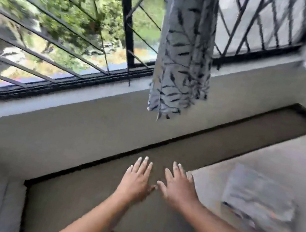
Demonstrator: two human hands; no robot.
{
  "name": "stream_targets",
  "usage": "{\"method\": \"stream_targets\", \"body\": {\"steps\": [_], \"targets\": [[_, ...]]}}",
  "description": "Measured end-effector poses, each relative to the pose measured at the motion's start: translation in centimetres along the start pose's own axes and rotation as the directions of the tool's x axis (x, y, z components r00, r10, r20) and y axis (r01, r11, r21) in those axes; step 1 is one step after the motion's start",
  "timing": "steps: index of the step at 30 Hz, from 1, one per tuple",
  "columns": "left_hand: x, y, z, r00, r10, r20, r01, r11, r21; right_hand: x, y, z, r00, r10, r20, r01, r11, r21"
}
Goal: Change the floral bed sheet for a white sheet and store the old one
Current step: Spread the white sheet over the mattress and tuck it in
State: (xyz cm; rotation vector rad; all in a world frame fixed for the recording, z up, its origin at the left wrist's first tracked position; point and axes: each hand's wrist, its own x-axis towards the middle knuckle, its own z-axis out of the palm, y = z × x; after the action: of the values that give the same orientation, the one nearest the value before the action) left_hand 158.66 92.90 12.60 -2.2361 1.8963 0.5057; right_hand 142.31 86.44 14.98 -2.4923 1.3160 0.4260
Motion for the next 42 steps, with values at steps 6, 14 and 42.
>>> {"method": "stream_targets", "body": {"steps": [6, 14, 42], "targets": [[0.5, 16.7, 1.4, 0.939, 0.337, 0.072, -0.342, 0.936, 0.078, -12.0, 14.1, 2.9, 0.934, 0.356, -0.041, -0.347, 0.926, 0.148], [0.6, 31.2, 1.9, 0.761, 0.607, 0.229, -0.641, 0.758, 0.123, -22.3, 23.1, 8.0, 0.747, 0.665, 0.024, -0.630, 0.695, 0.346], [26.1, 41.4, 16.9, 0.829, 0.152, 0.538, 0.026, 0.951, -0.309, -11.6, 35.9, 14.9, 0.570, 0.651, 0.502, -0.720, 0.101, 0.686]]}}
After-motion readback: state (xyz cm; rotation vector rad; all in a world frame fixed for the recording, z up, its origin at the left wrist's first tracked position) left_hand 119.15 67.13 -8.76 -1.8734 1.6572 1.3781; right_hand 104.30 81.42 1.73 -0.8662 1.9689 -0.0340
